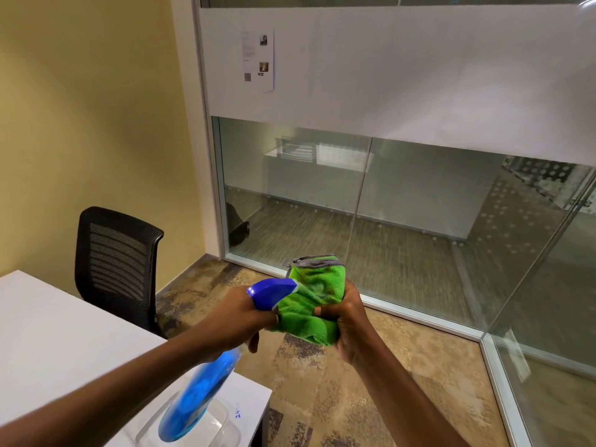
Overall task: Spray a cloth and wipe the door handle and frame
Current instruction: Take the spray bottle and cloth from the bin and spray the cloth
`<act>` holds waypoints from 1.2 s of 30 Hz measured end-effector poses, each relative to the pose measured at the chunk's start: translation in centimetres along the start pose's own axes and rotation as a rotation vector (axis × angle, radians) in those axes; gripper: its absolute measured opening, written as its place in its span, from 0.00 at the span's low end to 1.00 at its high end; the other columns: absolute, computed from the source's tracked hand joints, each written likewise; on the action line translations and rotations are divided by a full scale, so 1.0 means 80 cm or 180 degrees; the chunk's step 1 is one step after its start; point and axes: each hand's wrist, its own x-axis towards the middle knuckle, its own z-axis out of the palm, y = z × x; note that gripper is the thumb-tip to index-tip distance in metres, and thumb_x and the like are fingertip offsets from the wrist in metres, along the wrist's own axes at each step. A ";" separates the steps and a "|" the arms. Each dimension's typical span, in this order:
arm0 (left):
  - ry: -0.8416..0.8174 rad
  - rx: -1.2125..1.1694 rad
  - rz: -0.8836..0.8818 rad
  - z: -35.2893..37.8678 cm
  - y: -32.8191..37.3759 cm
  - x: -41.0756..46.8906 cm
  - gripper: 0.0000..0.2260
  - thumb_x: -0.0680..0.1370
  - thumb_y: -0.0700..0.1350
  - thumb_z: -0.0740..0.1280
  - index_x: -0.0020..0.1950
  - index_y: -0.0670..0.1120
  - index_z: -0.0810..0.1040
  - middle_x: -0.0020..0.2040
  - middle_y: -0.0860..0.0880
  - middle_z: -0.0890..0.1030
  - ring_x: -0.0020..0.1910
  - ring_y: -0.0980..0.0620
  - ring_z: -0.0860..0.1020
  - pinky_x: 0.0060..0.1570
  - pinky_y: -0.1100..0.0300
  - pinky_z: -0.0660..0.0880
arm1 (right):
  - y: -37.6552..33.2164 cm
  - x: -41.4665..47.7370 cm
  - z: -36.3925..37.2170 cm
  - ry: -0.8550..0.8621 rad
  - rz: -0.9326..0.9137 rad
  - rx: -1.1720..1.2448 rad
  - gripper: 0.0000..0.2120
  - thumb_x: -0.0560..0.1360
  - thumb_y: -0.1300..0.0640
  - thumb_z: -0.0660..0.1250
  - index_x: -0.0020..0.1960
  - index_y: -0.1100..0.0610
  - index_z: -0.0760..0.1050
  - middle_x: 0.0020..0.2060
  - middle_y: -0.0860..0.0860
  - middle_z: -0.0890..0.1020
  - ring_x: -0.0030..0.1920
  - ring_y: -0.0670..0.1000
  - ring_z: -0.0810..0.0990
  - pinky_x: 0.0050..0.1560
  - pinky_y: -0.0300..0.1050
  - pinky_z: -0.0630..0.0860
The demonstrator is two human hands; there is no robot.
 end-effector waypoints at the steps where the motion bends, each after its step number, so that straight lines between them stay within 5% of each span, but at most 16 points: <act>1: 0.0011 0.0025 -0.0017 0.000 -0.002 0.000 0.04 0.74 0.37 0.68 0.47 0.43 0.76 0.38 0.43 0.79 0.38 0.45 0.77 0.36 0.63 0.74 | 0.001 0.000 0.000 0.0011 0.0007 -0.0003 0.37 0.55 0.75 0.62 0.64 0.62 0.66 0.54 0.64 0.81 0.44 0.61 0.86 0.36 0.54 0.82; 6: 0.0120 -0.0041 0.0046 -0.001 -0.001 0.000 0.04 0.73 0.36 0.69 0.44 0.44 0.77 0.30 0.49 0.80 0.35 0.45 0.76 0.32 0.65 0.74 | 0.005 0.005 -0.001 0.0008 0.0045 -0.0006 0.38 0.55 0.74 0.63 0.65 0.61 0.66 0.56 0.64 0.80 0.48 0.64 0.84 0.39 0.58 0.82; 10: 0.0195 -0.0077 0.0060 -0.003 0.000 0.002 0.07 0.73 0.36 0.68 0.49 0.45 0.77 0.36 0.45 0.80 0.36 0.46 0.76 0.36 0.60 0.74 | 0.007 0.006 0.000 -0.0010 0.0041 -0.0024 0.38 0.55 0.74 0.63 0.65 0.61 0.66 0.56 0.65 0.80 0.50 0.65 0.84 0.42 0.61 0.82; 20: 0.0279 -0.0015 0.0017 -0.007 -0.006 0.001 0.05 0.74 0.36 0.68 0.49 0.41 0.76 0.36 0.43 0.79 0.35 0.46 0.77 0.33 0.66 0.74 | 0.006 0.006 0.006 0.0045 0.0019 0.0037 0.39 0.54 0.74 0.62 0.65 0.62 0.66 0.56 0.64 0.81 0.48 0.63 0.84 0.38 0.55 0.82; 25: 0.0133 -0.0045 -0.0037 -0.004 -0.009 -0.003 0.07 0.74 0.35 0.68 0.42 0.47 0.75 0.26 0.52 0.78 0.27 0.57 0.75 0.31 0.66 0.73 | 0.007 0.007 0.007 0.0090 -0.0019 0.0051 0.32 0.62 0.80 0.60 0.63 0.60 0.67 0.54 0.64 0.80 0.49 0.65 0.83 0.37 0.56 0.83; 36: 0.0251 -0.0073 -0.0009 -0.011 -0.018 0.000 0.08 0.74 0.34 0.66 0.42 0.46 0.74 0.26 0.54 0.79 0.25 0.59 0.75 0.29 0.68 0.73 | 0.006 0.014 0.013 0.0086 -0.0033 0.0166 0.39 0.55 0.75 0.62 0.66 0.61 0.66 0.57 0.65 0.80 0.51 0.66 0.83 0.39 0.58 0.83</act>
